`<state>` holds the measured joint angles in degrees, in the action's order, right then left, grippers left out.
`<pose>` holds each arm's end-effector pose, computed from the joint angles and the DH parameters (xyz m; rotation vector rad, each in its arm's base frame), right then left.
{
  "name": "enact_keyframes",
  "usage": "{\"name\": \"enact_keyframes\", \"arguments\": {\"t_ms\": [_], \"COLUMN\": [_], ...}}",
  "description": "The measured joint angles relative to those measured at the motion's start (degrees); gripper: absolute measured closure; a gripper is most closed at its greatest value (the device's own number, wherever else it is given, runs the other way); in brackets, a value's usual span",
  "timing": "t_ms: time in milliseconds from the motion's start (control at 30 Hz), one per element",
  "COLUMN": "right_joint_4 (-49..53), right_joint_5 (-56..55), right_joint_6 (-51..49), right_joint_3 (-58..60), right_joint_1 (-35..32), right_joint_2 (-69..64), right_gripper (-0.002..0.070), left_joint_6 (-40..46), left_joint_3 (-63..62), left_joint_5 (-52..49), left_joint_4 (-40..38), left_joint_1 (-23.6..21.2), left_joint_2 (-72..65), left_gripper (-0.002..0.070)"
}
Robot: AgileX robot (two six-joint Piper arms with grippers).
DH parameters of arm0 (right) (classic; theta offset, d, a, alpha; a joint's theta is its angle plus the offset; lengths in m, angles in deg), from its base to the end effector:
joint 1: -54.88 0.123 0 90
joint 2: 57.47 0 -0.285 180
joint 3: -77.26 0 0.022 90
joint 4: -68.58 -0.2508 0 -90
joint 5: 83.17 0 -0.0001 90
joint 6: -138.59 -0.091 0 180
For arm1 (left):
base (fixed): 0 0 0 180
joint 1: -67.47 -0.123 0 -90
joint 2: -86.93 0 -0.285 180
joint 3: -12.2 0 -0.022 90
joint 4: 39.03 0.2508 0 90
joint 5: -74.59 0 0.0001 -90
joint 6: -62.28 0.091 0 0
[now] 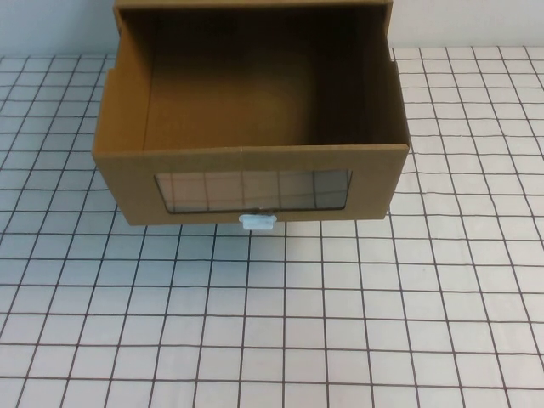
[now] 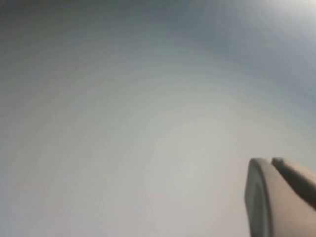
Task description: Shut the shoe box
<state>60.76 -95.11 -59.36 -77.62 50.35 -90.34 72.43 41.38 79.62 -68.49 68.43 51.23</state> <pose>0.0270 -0.0047 0.4922 0.2363 0.7748 0.3362 0.0655 0.0028 0.4604 -0.2069 1.0404 -0.2959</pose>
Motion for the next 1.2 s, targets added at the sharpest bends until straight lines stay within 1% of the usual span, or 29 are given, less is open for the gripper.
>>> {"name": "enact_keyframes", "arguments": {"t_ms": [67,133,200,300,400,467,533,600,700,733,800,900,1033,1067,1133,1200], "right_joint_4": [0.8,1.9,4.5,7.8,8.1,7.5,5.5,4.4,2.7,1.2,-3.6,-16.0,-38.9,-44.3,-52.5,-57.5], "right_joint_5": [10.2,14.7,16.1,15.1,14.4,16.4,20.9,27.2,38.2,41.3,46.0,52.2,61.4,63.8,67.0,68.1], "right_joint_6": [0.7,1.0,1.0,1.1,1.1,1.1,1.1,2.4,8.4,12.3,21.1,37.3,57.3,61.3,66.5,70.7], "right_joint_3": [-3.9,-5.2,-5.3,-4.7,-4.6,-4.6,-4.6,-4.6,-4.6,-4.6,-4.6,-4.6,-4.6,-4.6,-4.6,-4.6], "right_joint_1": [0.0,0.6,2.0,4.0,5.0,5.4,5.5,5.6,5.7,5.7,5.7,5.7,5.7,5.7,6.1,7.5], "right_joint_2": [-5.1,-9.4,-12.3,-15.1,-15.9,-16.2,-16.5,-17.0,-18.8,-19.6,-21.1,-23.4,-26.8,-28.0,-30.7,-33.2], "right_gripper": [0.0690,0.0689,0.0689,0.0690,0.0689,0.0689,0.0689,0.0689,0.0690,0.0689,0.0690,0.0689,0.0689,0.0689,0.0689,0.0689], "left_joint_6": [2.8,3.6,3.8,4.2,4.2,4.2,5.5,8.3,12.0,13.1,15.6,20.0,22.8,23.0,23.2,22.4], "left_joint_3": [-4.0,-6.9,-8.2,-8.5,-8.6,-8.7,-9.7,-11.9,-17.8,-20.6,-27.5,-38.8,-55.6,-59.7,-67.0,-73.9], "left_joint_5": [-8.5,-15.3,-20.3,-23.0,-23.2,-23.2,-24.6,-28.5,-34.5,-36.3,-40.1,-50.0,-66.8,-70.4,-73.5,-74.3], "left_joint_4": [0.6,0.6,0.6,0.6,0.3,-0.7,-1.2,-1.5,-2.9,-3.8,-6.7,-13.2,-25.8,-29.1,-33.8,-35.5], "left_joint_1": [0.0,0.0,0.0,0.0,0.0,0.0,0.0,0.0,0.6,0.8,1.1,1.1,1.1,1.4,2.2,3.1], "left_joint_2": [-4.7,-8.6,-12.2,-15.9,-18.5,-20.4,-22.9,-26.0,-32.5,-34.8,-41.0,-51.8,-67.1,-71.1,-78.2,-84.8], "left_gripper": [0.0680,0.0680,0.0680,0.0680,0.0680,0.0680,0.0680,0.0680,0.0680,0.0680,0.0680,0.0680,0.0680,0.0680,0.0680,0.0680]}}
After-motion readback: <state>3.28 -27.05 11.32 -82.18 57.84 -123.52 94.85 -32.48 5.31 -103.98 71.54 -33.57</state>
